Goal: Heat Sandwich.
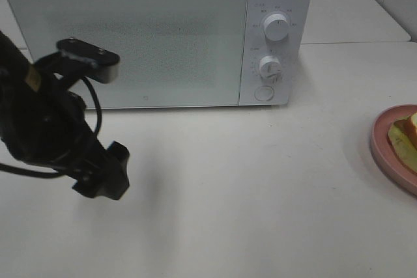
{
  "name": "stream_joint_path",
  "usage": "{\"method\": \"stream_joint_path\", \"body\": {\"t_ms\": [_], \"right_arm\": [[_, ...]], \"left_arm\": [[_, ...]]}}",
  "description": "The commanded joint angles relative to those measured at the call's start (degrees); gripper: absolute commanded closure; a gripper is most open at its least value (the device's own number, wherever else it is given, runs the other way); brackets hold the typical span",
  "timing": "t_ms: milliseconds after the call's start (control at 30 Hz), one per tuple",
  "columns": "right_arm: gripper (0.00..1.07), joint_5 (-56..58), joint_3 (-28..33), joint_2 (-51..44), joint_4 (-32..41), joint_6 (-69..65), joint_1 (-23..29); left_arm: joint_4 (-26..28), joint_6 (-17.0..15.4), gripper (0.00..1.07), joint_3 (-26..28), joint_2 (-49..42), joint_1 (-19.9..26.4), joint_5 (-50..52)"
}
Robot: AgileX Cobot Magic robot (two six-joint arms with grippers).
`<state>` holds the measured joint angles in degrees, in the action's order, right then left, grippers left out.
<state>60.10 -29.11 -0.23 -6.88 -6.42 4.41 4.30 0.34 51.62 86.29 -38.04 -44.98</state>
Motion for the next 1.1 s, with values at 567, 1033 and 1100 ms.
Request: {"method": "stream_joint_path", "body": {"t_ms": [567, 1033, 1100], "right_arm": [[0.32, -0.6, 0.1, -1.5, 0.1, 0.5, -0.5], [0.32, -0.6, 0.1, -1.5, 0.1, 0.5, -0.5], [0.32, -0.6, 0.1, -1.5, 0.1, 0.5, -0.5]], "left_arm": [[4.6, 5.9, 0.08, 0.0, -14.7, 39.8, -14.7], [4.2, 5.7, 0.08, -9.2, -29.2, 43.8, -17.1], [4.2, 5.7, 0.08, -10.4, -30.7, 43.8, -16.7]]}}
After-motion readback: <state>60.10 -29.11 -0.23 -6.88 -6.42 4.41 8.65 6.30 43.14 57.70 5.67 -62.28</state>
